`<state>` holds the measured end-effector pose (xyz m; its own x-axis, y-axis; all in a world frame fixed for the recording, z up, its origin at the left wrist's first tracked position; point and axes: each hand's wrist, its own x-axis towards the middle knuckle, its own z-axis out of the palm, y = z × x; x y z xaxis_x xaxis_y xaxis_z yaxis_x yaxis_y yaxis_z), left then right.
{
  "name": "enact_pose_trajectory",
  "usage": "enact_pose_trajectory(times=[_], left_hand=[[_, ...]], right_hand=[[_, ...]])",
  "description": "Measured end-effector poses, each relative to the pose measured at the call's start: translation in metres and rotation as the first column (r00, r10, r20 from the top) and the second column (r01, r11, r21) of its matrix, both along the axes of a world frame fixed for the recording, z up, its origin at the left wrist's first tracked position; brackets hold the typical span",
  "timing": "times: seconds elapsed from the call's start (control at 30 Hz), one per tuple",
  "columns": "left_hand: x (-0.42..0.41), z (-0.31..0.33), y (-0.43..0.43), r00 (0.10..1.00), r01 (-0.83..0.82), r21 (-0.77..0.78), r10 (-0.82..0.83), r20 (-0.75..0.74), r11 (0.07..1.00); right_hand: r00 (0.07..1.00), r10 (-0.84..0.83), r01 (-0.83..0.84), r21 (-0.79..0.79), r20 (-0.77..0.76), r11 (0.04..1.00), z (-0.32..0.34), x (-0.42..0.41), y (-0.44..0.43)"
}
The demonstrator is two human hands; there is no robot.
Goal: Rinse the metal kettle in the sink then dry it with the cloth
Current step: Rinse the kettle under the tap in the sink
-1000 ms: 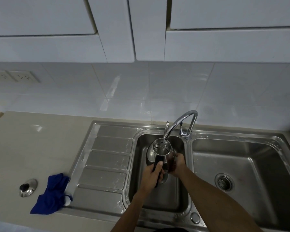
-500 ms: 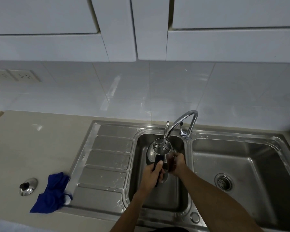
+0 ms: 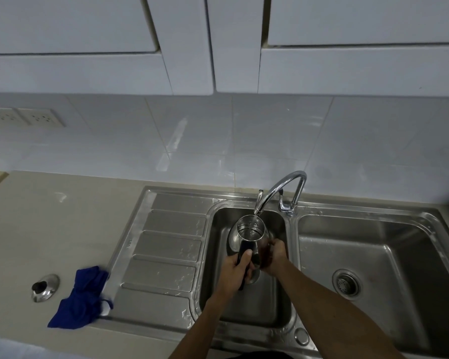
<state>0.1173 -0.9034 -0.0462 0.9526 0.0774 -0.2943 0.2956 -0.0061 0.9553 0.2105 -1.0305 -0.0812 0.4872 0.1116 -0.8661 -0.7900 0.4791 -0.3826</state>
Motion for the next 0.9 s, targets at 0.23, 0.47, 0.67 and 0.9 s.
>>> enact_pose_trajectory(times=[0.23, 0.47, 0.67, 0.9], left_hand=[[0.002, 0.003, -0.001, 1.000, -0.013, -0.010, 0.013, -0.021, 1.000], [0.006, 0.005, -0.003, 0.997, -0.075, 0.008, 0.075, -0.017, 0.997], [0.008, 0.001, -0.009, 0.980, -0.199, 0.019, 0.199, 0.003, 0.980], [0.007, 0.001, -0.012, 0.972, -0.234, 0.028, 0.234, 0.011, 0.972]], right_hand=[[0.999, 0.013, -0.013, -0.003, 0.033, 1.000, 0.000, -0.001, 0.001], [1.000, 0.009, -0.010, 0.054, 0.020, 0.998, 0.011, 0.000, 0.003], [1.000, -0.001, 0.001, 0.103, 0.002, 0.995, 0.019, -0.001, 0.006], [1.000, 0.008, -0.010, 0.097, 0.023, 0.995, 0.021, 0.001, 0.009]])
